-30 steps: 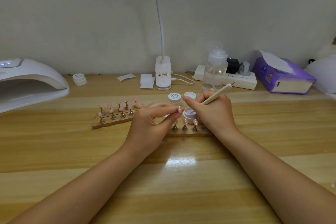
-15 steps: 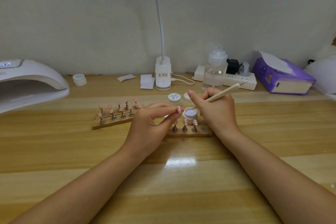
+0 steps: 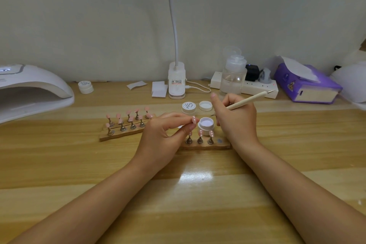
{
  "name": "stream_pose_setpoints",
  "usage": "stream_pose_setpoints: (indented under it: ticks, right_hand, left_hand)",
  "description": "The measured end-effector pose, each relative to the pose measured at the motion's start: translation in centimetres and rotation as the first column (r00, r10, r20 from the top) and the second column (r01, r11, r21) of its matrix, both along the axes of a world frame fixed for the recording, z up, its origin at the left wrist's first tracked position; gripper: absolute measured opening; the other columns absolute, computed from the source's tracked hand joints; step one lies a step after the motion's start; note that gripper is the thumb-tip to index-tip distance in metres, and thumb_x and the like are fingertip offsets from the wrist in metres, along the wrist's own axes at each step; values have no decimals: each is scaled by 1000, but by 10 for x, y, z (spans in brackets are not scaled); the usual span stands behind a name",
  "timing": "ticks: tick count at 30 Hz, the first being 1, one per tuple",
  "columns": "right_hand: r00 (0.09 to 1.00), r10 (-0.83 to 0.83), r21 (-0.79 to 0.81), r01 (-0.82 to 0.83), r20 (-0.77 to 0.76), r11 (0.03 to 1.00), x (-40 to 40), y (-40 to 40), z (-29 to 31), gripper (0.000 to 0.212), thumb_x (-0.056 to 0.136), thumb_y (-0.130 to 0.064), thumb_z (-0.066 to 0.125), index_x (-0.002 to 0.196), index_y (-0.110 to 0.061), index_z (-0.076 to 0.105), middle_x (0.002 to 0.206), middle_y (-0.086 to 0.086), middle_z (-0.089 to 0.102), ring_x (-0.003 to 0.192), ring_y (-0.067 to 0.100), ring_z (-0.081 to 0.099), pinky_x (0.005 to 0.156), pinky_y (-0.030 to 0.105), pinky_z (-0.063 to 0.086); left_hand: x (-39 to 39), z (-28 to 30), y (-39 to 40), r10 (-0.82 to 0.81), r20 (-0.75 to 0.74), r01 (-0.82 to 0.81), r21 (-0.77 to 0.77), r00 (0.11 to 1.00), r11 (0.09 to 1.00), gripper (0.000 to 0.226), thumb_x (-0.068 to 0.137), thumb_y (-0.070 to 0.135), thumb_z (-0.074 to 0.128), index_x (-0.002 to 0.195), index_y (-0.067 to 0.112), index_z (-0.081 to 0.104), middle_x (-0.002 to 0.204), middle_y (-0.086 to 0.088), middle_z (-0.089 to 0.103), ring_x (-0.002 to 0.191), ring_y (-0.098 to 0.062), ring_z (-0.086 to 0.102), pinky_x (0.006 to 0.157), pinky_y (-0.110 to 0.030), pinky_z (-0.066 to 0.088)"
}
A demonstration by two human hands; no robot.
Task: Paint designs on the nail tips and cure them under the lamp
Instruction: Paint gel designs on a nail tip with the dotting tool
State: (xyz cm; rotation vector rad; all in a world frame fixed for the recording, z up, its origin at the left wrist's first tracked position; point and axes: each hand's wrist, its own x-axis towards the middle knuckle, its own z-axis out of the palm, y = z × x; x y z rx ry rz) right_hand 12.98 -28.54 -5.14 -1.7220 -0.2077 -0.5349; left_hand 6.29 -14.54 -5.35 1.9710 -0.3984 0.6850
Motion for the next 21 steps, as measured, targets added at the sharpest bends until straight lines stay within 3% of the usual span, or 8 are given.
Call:
stream_pose_setpoints:
  ticks: [5, 12, 17, 21]
  right_hand:
    - [1000, 22, 31, -22, 2, 999, -2, 0, 1, 43, 84, -24, 65, 50, -12, 41, 44, 5, 46, 40, 6, 42, 48, 19, 39]
    - [956, 276, 298, -293, 98, 909, -16, 5, 22, 42, 83, -21, 67, 47, -24, 46, 39, -5, 49, 37, 4, 47, 45, 13, 40]
    - [896, 438, 314, -437, 70, 843, -27, 12, 30, 34, 67, -37, 71, 44, -25, 49, 41, -5, 52, 41, 5, 51, 54, 19, 50]
    - [894, 444, 268, -441, 51, 856, -27, 12, 26, 42, 78, -15, 70, 46, -22, 44, 39, -6, 47, 39, 5, 49, 51, 16, 46]
  left_hand:
    - [-1, 1, -1, -6, -10, 6, -10, 1000, 1000, 18, 79, 13, 64, 95, 17, 70, 78, 1, 70, 76, -6, 63, 76, -26, 50]
    - [-2, 2, 0, -10, -28, 10, -12, 1000, 1000, 20, 78, 22, 61, 94, 16, 71, 79, 3, 70, 76, -5, 63, 77, -27, 50]
    - [-1, 1, 0, -4, -20, 4, -25, 1000, 1000, 17, 79, 15, 64, 95, 15, 71, 81, 2, 71, 76, -7, 64, 77, -34, 51]
    - [-1, 0, 1, -8, -15, 8, -25, 1000, 1000, 18, 80, 10, 65, 96, 17, 71, 82, 1, 71, 76, -8, 64, 78, -35, 52]
